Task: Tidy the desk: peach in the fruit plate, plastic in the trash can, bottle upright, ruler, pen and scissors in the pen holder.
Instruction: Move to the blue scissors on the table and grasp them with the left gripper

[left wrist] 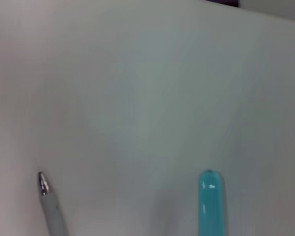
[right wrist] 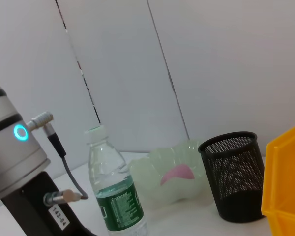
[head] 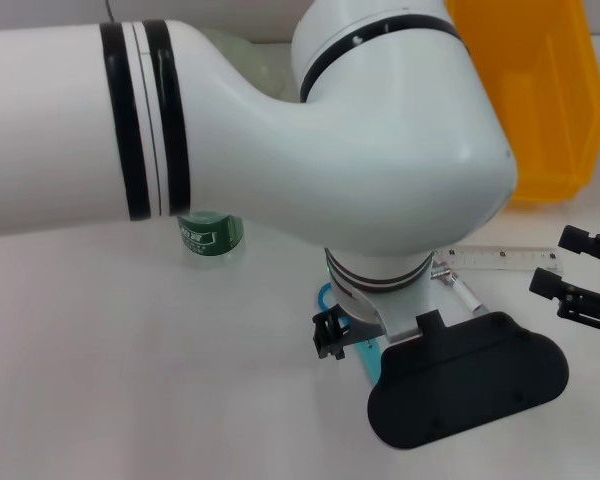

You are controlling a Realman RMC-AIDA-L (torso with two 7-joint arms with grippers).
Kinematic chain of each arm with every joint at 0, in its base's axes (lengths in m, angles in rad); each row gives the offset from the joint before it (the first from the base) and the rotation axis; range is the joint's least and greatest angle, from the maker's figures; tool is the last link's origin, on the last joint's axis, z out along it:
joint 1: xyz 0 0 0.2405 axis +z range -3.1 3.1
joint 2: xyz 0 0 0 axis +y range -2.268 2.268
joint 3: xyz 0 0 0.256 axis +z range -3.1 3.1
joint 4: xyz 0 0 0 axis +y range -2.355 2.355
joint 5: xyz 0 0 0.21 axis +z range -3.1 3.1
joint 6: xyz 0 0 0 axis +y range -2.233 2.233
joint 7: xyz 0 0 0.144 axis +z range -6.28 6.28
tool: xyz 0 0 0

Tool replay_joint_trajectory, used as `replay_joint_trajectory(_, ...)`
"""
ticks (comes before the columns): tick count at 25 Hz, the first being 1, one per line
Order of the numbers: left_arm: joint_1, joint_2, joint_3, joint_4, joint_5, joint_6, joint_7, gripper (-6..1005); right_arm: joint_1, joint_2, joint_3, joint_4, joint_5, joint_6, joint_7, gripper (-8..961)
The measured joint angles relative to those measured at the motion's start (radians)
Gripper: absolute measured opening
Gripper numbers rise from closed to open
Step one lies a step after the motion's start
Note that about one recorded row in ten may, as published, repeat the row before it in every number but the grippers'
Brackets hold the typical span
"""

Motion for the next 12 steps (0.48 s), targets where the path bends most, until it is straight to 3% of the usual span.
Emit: replay_joint_trajectory(12, -0.002, 0.000, 0.038, -0.019, 0.000, -0.025, -0.007, 726, 0.013, 0.000, -0.001, 0.029, 0.000, -0.001, 0.001, 827)
